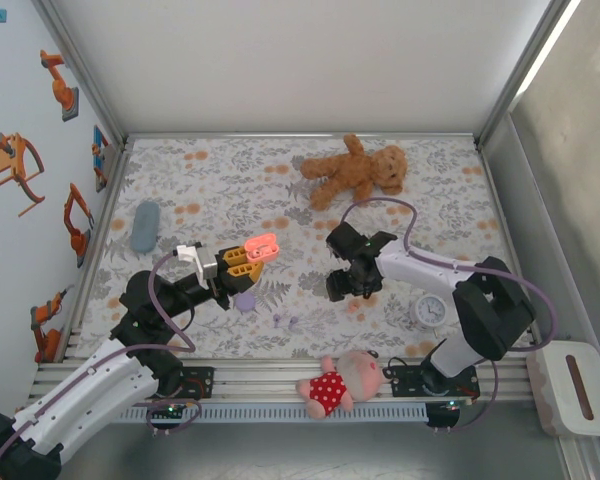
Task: Insert wireless bluetooth earbuds into charging case
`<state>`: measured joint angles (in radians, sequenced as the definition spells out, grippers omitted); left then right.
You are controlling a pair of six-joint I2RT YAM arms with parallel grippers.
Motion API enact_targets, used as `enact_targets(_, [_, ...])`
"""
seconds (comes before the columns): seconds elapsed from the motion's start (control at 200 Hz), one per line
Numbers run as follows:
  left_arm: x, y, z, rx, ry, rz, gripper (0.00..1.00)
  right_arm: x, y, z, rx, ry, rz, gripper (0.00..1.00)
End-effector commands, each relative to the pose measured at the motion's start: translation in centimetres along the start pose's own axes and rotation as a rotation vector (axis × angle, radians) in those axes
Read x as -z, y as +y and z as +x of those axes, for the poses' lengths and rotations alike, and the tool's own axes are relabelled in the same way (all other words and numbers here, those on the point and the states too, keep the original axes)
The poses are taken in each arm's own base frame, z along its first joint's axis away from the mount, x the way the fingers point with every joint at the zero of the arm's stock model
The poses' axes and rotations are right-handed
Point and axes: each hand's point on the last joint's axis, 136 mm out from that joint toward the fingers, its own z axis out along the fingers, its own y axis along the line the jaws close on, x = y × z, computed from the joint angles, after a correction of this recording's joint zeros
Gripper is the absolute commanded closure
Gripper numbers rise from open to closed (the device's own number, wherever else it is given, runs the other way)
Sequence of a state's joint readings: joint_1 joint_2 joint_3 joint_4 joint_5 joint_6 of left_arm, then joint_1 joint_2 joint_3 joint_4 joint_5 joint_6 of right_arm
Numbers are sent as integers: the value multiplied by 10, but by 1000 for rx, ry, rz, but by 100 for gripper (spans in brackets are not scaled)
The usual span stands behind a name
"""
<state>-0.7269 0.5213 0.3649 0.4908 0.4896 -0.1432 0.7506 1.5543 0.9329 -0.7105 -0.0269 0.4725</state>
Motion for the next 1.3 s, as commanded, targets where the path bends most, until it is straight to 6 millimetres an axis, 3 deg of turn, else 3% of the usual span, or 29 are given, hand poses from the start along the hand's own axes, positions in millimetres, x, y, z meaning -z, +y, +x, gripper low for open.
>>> enact_targets(0.0, [1, -4, -14, -35, -36, 8, 100, -5, -11, 5, 13, 26, 107, 28])
enact_targets(0.386, [3, -3, -15, -37, -37, -1, 100, -22, -13, 21, 55, 88, 173, 27])
enact_targets(0.901, [1, -3, -15, -28, -33, 1, 100, -20, -37, 48, 10, 94, 242, 25])
enact_targets(1.297, [0, -3, -15, -26, -31, 3, 100, -10, -43, 59, -4, 87, 242, 25])
